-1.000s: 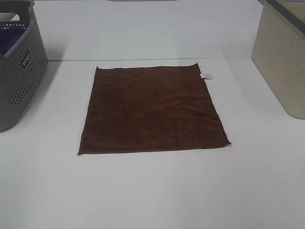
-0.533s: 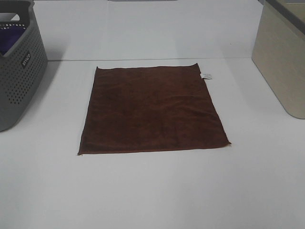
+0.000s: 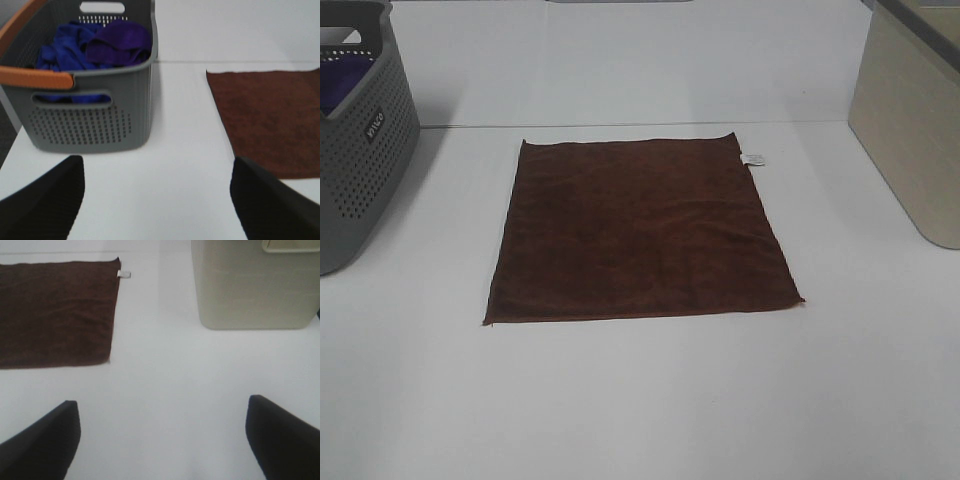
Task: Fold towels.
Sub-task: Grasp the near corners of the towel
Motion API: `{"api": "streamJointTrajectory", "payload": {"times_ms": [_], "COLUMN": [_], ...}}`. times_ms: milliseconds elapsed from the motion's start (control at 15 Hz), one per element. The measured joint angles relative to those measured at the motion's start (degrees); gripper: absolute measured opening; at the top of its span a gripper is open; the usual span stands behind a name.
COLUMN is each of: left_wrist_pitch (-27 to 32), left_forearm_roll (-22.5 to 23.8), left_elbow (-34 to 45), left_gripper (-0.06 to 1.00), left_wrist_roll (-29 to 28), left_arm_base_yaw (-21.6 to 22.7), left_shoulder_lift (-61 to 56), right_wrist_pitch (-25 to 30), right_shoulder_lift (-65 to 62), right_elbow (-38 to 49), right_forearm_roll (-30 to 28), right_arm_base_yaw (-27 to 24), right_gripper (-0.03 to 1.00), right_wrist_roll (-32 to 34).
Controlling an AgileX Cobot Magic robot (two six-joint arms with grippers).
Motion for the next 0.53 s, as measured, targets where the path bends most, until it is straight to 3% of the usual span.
{"api": "streamJointTrajectory", "payload": {"times_ms": [267, 533], "left_wrist_pitch": [-21.1, -28.4], "left_forearm_roll": [-3.4, -12.0], "left_elbow": [0.0, 0.0], "left_gripper": [0.76, 0.76], "left_wrist_roll": [0.0, 0.0], "left_arm_base_yaw": [0.0, 0.0], "left_shoulder_lift": [17.8, 37.9], "right_wrist_pitch": [-16.3, -26.7], "right_shoulder_lift": [13.6, 28.4], "right_elbow": [-0.2, -0.2], "right_forearm_roll": [-0.6, 1.3], "right_arm_base_yaw": [0.1, 0.2], "right_gripper": [0.85, 0.8], "right_wrist_roll": [0.0, 0.0]}}
